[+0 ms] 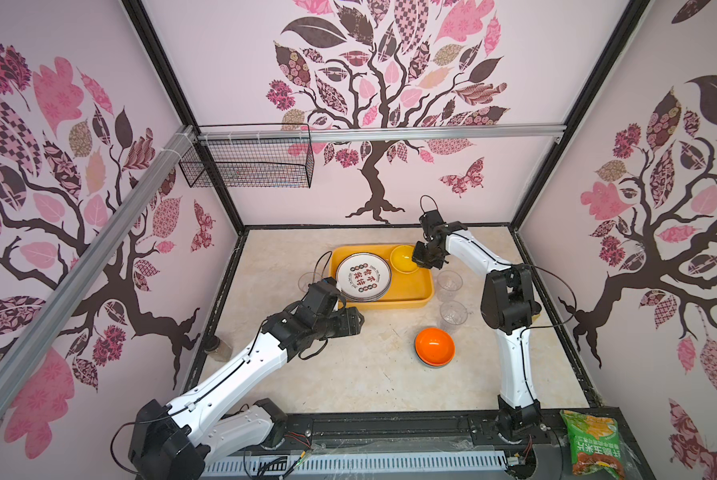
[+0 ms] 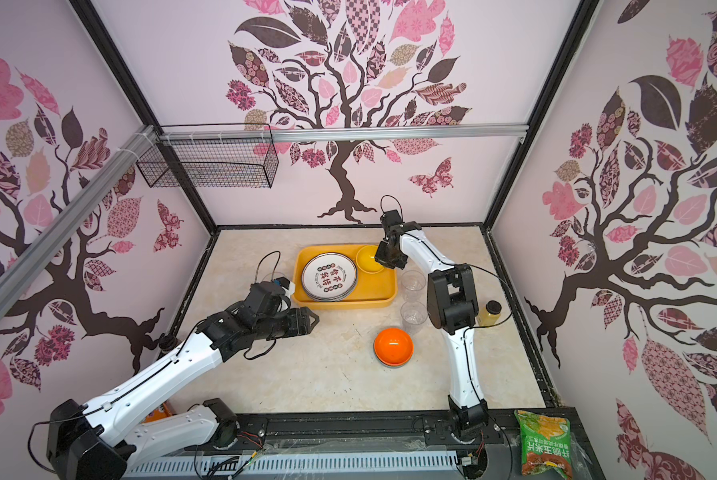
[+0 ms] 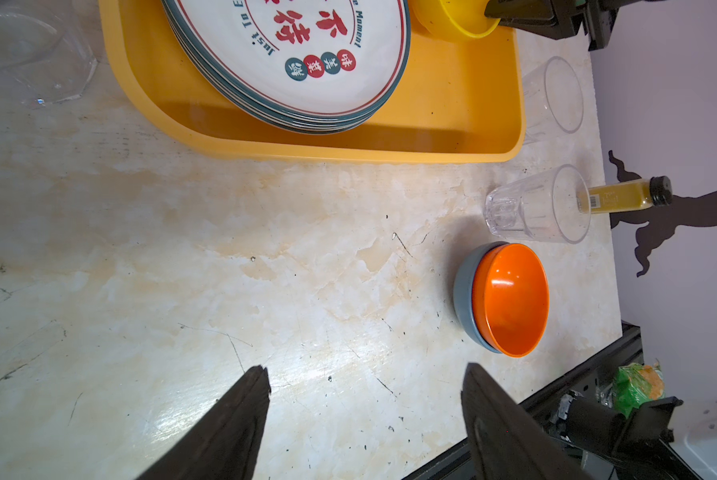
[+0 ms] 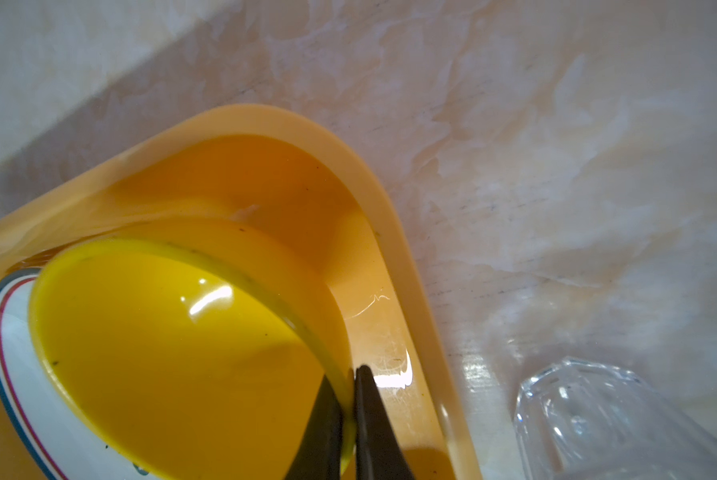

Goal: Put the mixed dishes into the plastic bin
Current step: 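Lower the yellow bowl into the bin beside the plates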

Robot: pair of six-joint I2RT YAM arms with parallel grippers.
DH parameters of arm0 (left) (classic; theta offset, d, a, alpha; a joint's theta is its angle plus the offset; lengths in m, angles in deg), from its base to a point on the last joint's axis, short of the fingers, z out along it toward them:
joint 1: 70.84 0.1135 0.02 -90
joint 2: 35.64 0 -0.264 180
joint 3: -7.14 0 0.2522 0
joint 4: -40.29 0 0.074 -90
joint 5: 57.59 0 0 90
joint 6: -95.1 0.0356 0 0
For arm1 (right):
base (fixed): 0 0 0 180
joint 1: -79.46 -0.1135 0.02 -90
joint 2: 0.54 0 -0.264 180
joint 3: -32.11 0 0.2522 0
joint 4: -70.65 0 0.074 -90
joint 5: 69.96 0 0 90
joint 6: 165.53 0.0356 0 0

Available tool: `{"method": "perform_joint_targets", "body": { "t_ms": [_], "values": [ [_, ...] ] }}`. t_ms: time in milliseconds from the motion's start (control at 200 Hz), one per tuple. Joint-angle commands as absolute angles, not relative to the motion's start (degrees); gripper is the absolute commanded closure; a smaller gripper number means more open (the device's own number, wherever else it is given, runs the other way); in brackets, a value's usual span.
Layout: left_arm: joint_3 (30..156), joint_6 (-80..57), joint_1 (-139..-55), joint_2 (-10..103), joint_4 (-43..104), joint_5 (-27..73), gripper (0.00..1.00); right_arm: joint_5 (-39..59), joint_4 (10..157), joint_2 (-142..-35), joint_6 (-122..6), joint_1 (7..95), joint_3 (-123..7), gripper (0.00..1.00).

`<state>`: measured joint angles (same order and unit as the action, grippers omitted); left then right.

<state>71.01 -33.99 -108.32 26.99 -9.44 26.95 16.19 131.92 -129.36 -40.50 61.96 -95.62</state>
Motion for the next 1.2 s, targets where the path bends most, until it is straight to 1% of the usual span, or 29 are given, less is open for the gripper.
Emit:
{"method": "perform_joint_targets", "body": {
  "t_ms": [0,405,595,745,795,865,1020,1195],
  "values": [
    [69.93,-33.92,-108.00,27.34,-8.53,26.68,0.24,16.67,132.17,-132.15,-39.40,62.24,-97.95,0.98],
    [69.83,-33.84,-107.93,28.05,-8.38,26.78,0.24,17.84,132.26,-134.44,-38.39,62.23,-99.50,0.97],
    [69.62,-33.94,-107.94,27.96,-8.29,26.87,0.24,18.43,132.11,-134.99,-38.02,62.23,-99.59,0.94],
    [69.16,-34.09,-107.93,27.49,-8.12,27.04,0.24,18.62,132.14,-135.28,-37.73,62.23,-99.66,0.93],
    [69.08,-34.21,-107.96,27.47,-8.12,27.02,0.24,18.63,132.21,-135.33,-37.64,62.23,-99.66,0.91],
    [69.07,-34.21,-107.98,27.37,-8.18,27.05,0.24,18.70,132.39,-135.38,-37.56,62.23,-99.67,0.85],
    [68.97,-34.27,-107.94,27.24,-8.13,27.04,0.24,18.72,132.81,-135.02,-37.47,62.23,-99.84,0.79],
    [68.86,-34.54,-107.99,26.94,-8.12,27.02,0.24,19.39,133.30,-132.87,-37.82,62.25,-99.20,0.77]
  ]
}}
